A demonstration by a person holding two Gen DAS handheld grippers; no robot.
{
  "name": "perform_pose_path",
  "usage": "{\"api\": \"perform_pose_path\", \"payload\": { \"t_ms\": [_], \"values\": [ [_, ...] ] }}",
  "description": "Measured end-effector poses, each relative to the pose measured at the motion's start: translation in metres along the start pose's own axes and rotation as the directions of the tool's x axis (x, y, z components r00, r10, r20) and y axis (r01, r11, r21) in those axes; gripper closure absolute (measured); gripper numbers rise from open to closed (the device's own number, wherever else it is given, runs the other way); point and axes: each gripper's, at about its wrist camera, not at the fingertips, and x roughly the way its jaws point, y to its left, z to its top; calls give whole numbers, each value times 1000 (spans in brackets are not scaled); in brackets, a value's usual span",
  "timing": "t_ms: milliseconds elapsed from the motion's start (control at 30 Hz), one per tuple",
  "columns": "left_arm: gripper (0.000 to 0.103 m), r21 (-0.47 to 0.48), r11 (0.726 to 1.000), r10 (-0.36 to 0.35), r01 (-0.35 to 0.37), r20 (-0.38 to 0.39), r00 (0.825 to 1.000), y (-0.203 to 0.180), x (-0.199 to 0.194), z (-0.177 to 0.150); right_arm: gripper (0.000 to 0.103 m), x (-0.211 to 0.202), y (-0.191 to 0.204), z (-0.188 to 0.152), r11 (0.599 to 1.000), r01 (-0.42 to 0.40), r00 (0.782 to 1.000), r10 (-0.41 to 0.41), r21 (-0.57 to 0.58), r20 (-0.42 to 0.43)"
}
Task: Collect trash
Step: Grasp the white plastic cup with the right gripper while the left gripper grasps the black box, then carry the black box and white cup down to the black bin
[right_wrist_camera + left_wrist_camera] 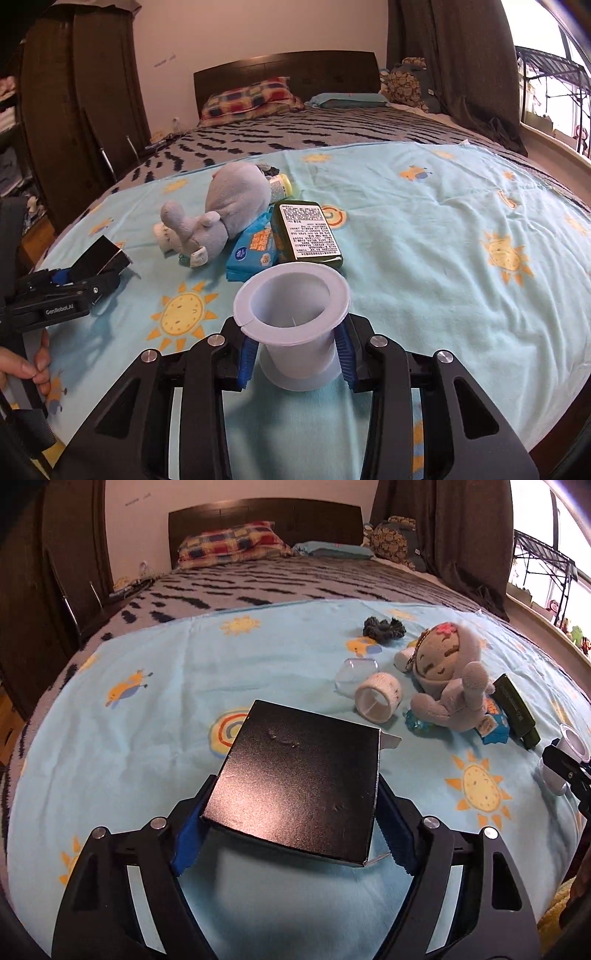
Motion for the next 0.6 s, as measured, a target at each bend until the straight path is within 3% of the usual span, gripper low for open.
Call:
{"api": "perform_pose_path", "payload": {
  "t_ms": [367, 600],
  "values": [
    [27, 41, 995, -91, 86, 127, 988, -16, -102, -26, 65, -60, -4, -17, 995, -99, 994, 99, -3, 41],
    [27, 59, 987, -156, 148, 146, 977, -32, -148, -63, 65, -113, 9, -41, 988, -143, 987, 147, -62, 71]
  ]
}}
